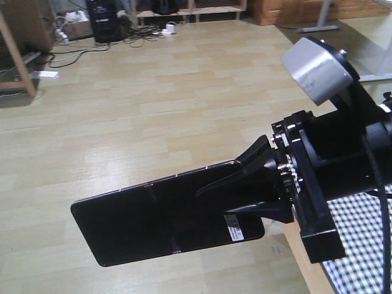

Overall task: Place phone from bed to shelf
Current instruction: 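Drive the base away from the bed holding the phone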

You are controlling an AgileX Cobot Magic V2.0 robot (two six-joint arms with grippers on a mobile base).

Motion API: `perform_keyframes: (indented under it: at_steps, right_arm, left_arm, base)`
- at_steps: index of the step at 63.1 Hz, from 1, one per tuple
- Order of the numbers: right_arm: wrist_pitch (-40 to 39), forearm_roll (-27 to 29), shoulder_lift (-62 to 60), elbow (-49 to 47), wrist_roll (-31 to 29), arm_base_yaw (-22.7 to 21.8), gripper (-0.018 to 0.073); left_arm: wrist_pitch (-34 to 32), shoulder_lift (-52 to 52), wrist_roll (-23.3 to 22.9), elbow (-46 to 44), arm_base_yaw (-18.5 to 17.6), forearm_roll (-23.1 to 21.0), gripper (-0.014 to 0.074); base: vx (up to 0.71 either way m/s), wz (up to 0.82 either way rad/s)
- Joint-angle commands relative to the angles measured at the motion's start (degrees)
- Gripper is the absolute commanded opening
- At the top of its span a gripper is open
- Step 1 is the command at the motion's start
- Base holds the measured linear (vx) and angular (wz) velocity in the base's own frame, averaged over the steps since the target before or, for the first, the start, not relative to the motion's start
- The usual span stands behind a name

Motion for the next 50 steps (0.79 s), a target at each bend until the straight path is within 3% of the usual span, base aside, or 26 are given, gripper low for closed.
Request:
perform_keyframes:
  at_steps: [1, 50]
  right_arm:
    - [3.12, 5.4, -1.42, -1.56, -0.12, -0.04, -0.0002]
    - [3.12, 5.4, -1.42, -1.56, -0.12, -0.04, -0.0002]
  left_arm:
    - [-3.99, -0.48, 0.0, 0.41, 0.02, -0.53, 0.0001]
    - [-3.99, -0.48, 0.0, 0.41, 0.02, -0.53, 0.0001]
  base:
    - [0.18, 0.38]
    - [0.26, 0.15]
